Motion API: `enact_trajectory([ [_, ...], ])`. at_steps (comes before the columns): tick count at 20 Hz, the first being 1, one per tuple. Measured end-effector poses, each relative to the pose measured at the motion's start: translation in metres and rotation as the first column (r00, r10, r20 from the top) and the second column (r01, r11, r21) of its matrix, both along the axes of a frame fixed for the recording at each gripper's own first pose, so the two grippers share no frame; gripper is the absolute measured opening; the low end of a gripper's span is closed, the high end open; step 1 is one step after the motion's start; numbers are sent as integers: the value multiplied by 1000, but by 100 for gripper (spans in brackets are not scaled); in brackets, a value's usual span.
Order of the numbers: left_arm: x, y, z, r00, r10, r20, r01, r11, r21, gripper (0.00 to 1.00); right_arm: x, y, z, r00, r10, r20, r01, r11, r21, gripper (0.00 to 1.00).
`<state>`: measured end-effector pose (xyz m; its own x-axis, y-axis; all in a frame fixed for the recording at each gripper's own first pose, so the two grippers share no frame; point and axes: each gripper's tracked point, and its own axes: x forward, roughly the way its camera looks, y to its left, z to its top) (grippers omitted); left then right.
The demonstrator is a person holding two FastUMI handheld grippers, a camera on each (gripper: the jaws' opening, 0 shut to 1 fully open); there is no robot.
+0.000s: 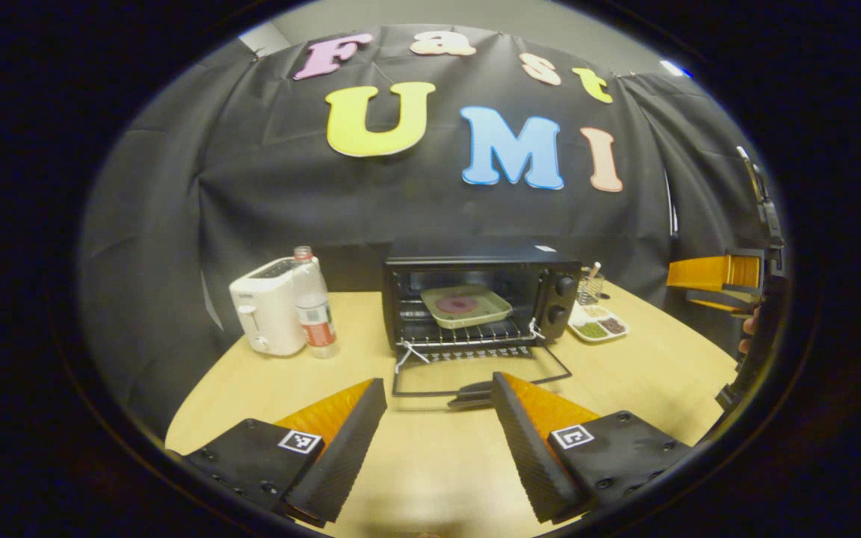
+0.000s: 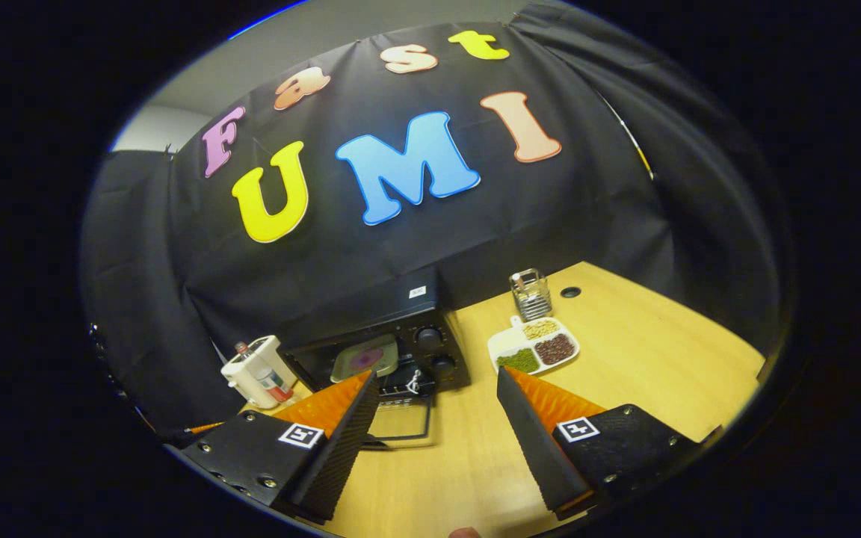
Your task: Open the electric oven with the left hand, put the food in, and close the electric oven.
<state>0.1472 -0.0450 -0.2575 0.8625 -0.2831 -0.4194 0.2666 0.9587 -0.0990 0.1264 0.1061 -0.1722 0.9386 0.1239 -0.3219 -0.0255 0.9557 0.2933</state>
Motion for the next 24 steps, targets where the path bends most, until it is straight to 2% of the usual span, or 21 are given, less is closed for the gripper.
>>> enact_trajectory([
  [1, -1, -9, -6, 1000, -16, -12, 16, 1000, -2, 96, -4, -8, 2, 1000, -11, 9, 12, 999, -31, 98],
  [2, 0, -20, -14, 999, -36, -28, 36, 999, -6, 100, -8, -15, 4, 999, -25, 20, 26, 998, -61, 98],
  [3, -1, -31, -22, 997, -54, -46, 54, 999, -8, 100, -12, -23, 8, 999, -34, 36, 37, 995, -95, 98],
  [4, 0, -40, -29, 996, -69, -64, 69, 998, -9, 96, -15, -30, 12, 998, -43, 56, 50, 990, -133, 98],
  [7, -2, -59, -53, 988, -96, -124, 93, 995, -34, 96, -30, -43, 26, 993, -42, 107, 67, 969, -239, 98],
  [8, 1, -63, -62, 984, -94, -148, 90, 995, -38, 100, -34, -46, 27, 993, -47, 112, 75, 961, -266, 98],
  [9, 4, -66, -74, 981, -89, -174, 84, 996, -38, 96, -39, -49, 29, 992, -54, 113, 84, 957, -279, 98],
  [10, 7, -68, -83, 976, -81, -200, 75, 997, -35, 100, -42, -51, 28, 992, -64, 111, 93, 955, -281, 98],
  [11, 10, -70, -94, 972, -77, -224, 69, 997, -40, 96, -45, -54, 28, 991, -76, 106, 103, 955, -280, 98],
  [14, 19, -75, -115, 962, -77, -263, 73, 997, -25, 100, -56, -65, 27, 988, -118, 103, 143, 944, -296, 98],
  [16, 26, -76, -128, 959, -80, -273, 84, 996, 2, 92, -62, -70, 27, 985, -136, 104, 163, 935, -316, 98],
  [18, 32, -81, -136, 956, -84, -281, 90, 996, 9, 100, -69, -75, 26, 982, -159, 98, 182, 927, -326, 98],
  [20, 38, -83, -142, 956, -81, -283, 91, 996, 22, 96, -74, -82, 24, 977, -185, 103, 210, 916, -342, 98],
  [23, 45, -84, -152, 954, -59, -295, 72, 997, 33, 100, -80, -86, 20, 974, -205, 92, 225, 907, -356, 98],
  [24, 46, -83, -156, 952, -51, -302, 64, 997, 33, 96, -81, -87, 19, 975, -207, 86, 224, 907, -355, 98],
])
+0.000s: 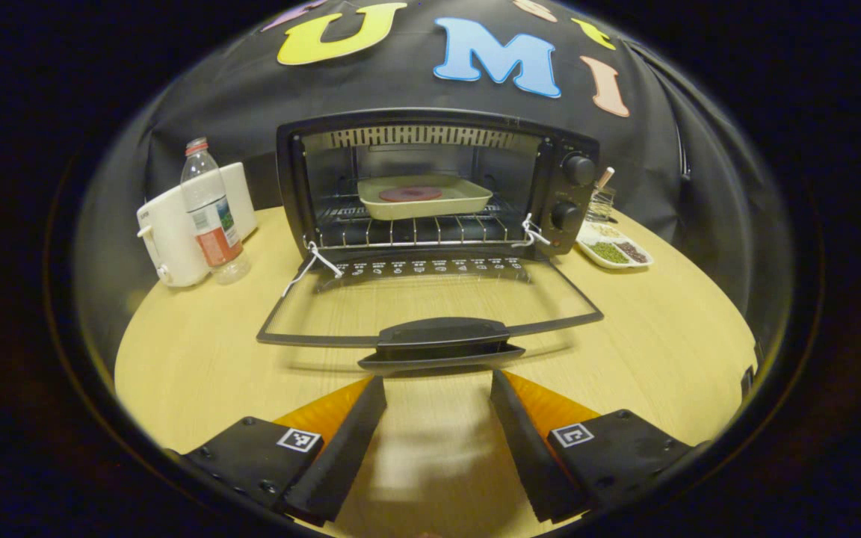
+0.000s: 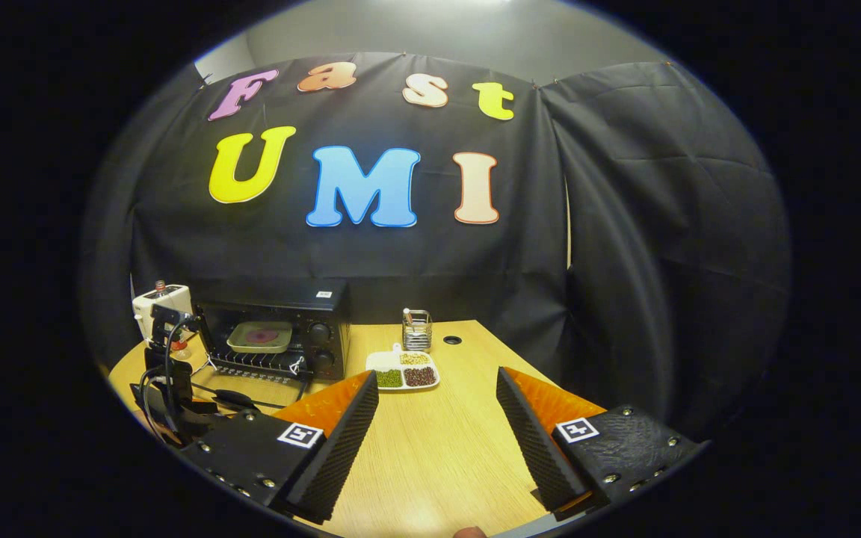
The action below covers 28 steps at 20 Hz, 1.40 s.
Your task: Open the electric oven with the left hand, put the food in, and close the electric oven.
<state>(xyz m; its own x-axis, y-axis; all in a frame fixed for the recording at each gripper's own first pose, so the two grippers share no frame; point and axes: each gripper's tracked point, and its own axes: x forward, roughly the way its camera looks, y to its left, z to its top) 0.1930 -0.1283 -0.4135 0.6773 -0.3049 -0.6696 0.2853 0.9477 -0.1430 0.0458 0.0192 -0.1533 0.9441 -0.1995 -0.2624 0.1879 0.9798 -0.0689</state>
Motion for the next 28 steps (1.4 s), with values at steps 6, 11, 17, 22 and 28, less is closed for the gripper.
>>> enact_trajectory([
  [6, 6, -1, -3, 999, 16, 32, -17, 999, 40, 100, -1, 3, 2, 1000, 17, -5, -17, 1000, -19, 98],
  [11, 9, 0, 4, 998, 41, 43, -43, 998, 45, 96, 0, -2, 2, 1000, 16, -6, -17, 998, -63, 95],
  [17, 14, 4, 36, 993, 50, 108, -54, 998, 36, 100, 0, 7, -3, 999, 45, -5, -45, 999, -27, 95],
  [22, 31, 5, 74, 977, 41, 207, -52, 997, 48, 100, 7, 15, -2, 997, 72, 3, -72, 997, -26, 95],
  [28, 57, 4, 109, 958, 48, 282, -56, 998, 21, 98, 10, 17, -2, 997, 82, -5, -82, 997, -14, 95],
])
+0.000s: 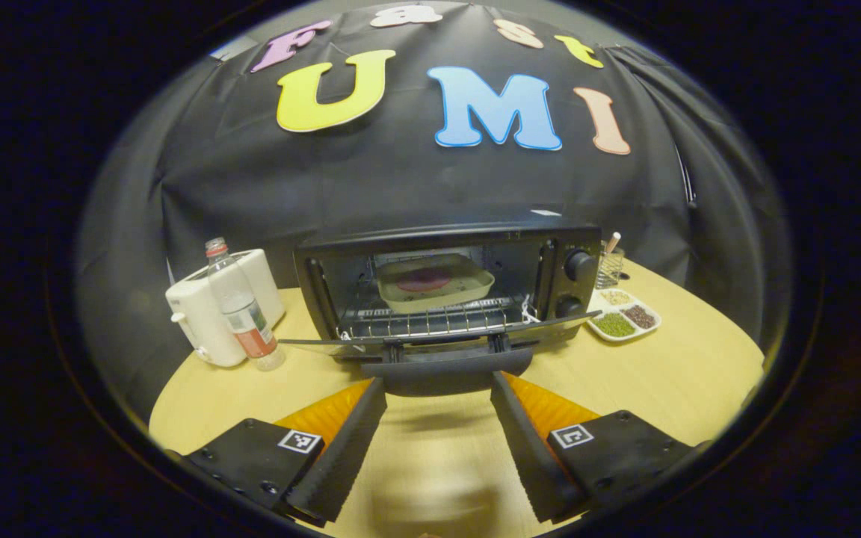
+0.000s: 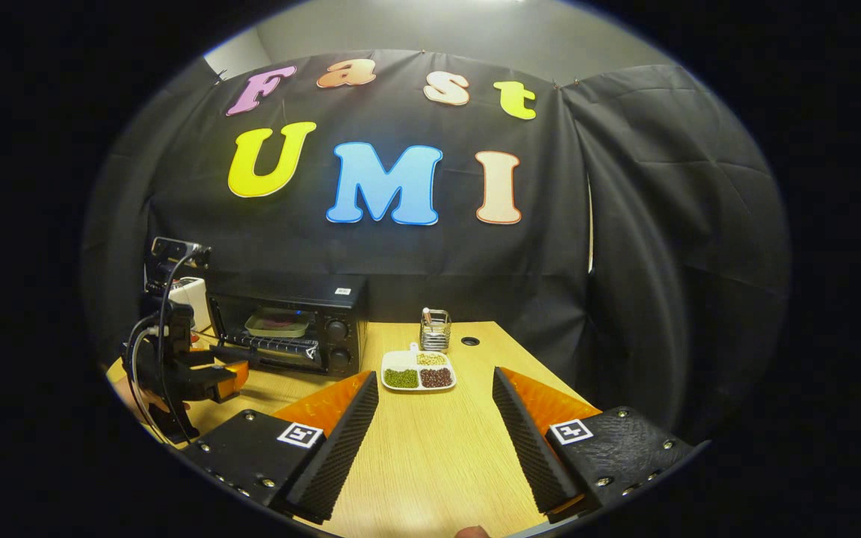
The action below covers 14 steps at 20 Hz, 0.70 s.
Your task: Open the electric oven with the left hand, put the food in, and close the electric oven.
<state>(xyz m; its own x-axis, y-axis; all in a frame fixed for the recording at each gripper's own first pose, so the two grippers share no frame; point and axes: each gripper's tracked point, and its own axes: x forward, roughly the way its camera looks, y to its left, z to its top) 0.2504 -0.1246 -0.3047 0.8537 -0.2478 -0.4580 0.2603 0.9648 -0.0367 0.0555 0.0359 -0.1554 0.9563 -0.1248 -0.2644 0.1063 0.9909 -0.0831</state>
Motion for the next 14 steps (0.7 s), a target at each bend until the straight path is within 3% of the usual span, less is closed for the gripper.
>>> enact_trajectory([
  [2, 12, -1, 12, 1000, -5, 30, 5, 1000, 0, 96, 1, 0, 0, 1000, 0, -2, 0, 1000, -3, 95],
  [3, 19, -2, 17, 999, -11, 46, 11, 1000, 4, 100, 1, 0, 0, 1000, 0, -2, 0, 1000, -1, 95],
  [5, 32, -6, 29, 997, -26, 76, 26, 1000, 0, 96, 2, 0, 1, 1000, -3, -2, 3, 1000, 2, 95],
  [6, 37, -7, 36, 995, -32, 94, 32, 999, -6, 100, 2, -1, 1, 1000, -2, -3, 2, 1000, 3, 95],
  [7, 40, -7, 45, 993, -34, 111, 35, 999, -10, 96, 2, -1, 2, 1000, -4, -1, 4, 1000, 3, 95],
  [9, 41, -10, 67, 988, -39, 150, 44, 999, -27, 100, 4, -2, 5, 1000, -9, 15, 9, 1000, 10, 95],
  [10, 38, -11, 81, 984, -42, 176, 49, 998, -35, 91, 4, -1, 8, 1000, -9, 23, 9, 1000, 19, 95],
  [11, 34, -9, 97, 979, -43, 201, 52, 998, -39, 100, 5, -1, 12, 999, -6, 32, 5, 1000, 30, 95],
  [14, 12, -3, 144, 962, -22, 271, 40, 997, -61, 100, 20, -4, 36, 997, 13, 74, -17, 999, 50, 95],
])
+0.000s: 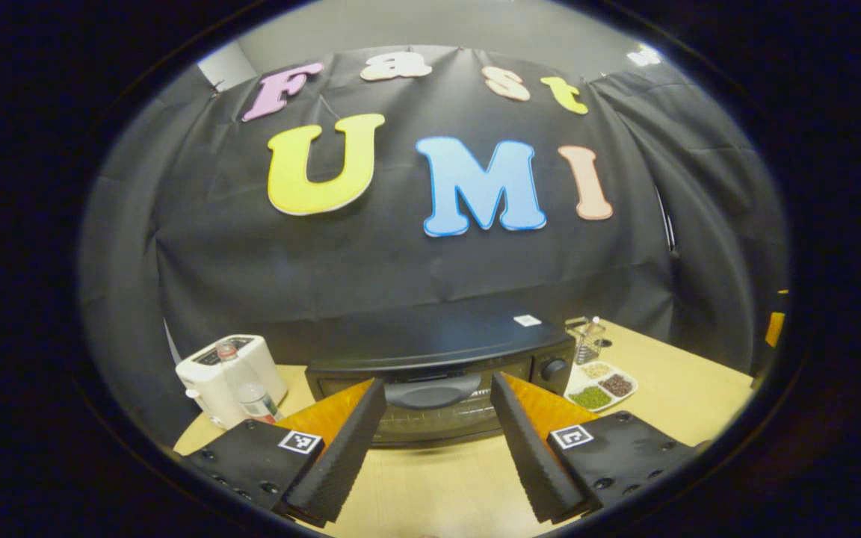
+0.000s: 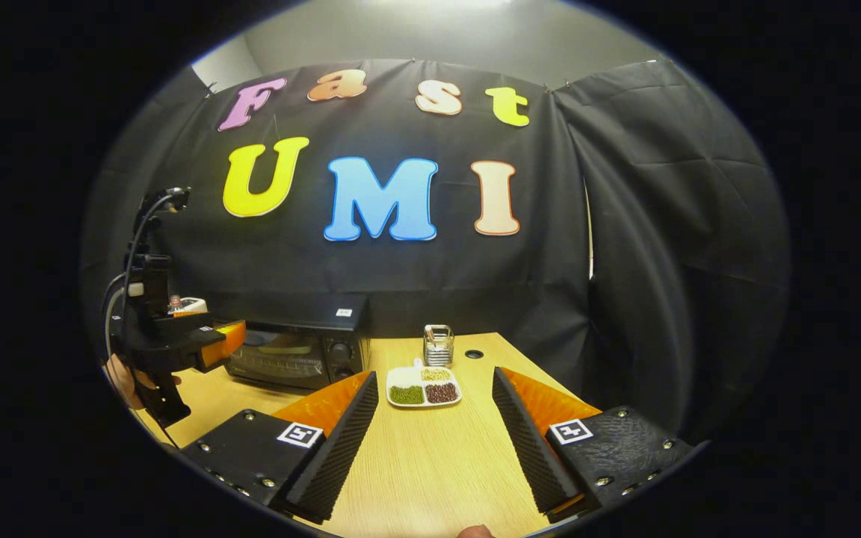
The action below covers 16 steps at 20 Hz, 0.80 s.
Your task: Open the electric oven with the left hand, put the food in, and close the electric oven.
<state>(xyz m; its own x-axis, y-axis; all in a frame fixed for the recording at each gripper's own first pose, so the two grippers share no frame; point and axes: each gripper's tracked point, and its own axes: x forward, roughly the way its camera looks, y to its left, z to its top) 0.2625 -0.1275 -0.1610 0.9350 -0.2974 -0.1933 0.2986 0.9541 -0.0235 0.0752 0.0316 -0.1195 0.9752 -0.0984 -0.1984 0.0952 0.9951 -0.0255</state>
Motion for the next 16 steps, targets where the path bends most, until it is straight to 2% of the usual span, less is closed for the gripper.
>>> enact_trajectory([
  [3, -34, 8, 40, 998, 43, 45, -42, 999, -33, 100, -5, -6, 17, 998, 45, 39, -46, 999, 22, 95],
  [7, -94, 20, 81, 989, 116, 93, -112, 993, -43, 100, -26, -25, 35, 994, 78, 70, -78, 997, 1, 95],
  [8, -111, 27, 89, 986, 130, 104, -126, 991, -43, 95, -32, -25, 41, 992, 97, 86, -98, 995, 6, 95],
  [11, -154, 37, 107, 975, 180, 130, -177, 984, -34, 97, -48, -38, 51, 985, 126, 120, -125, 992, -15, 95],
  [16, -211, 55, 137, 959, 225, 171, -225, 974, -18, 100, -72, -31, 69, 970, 174, 166, -177, 984, 3, 95],
])
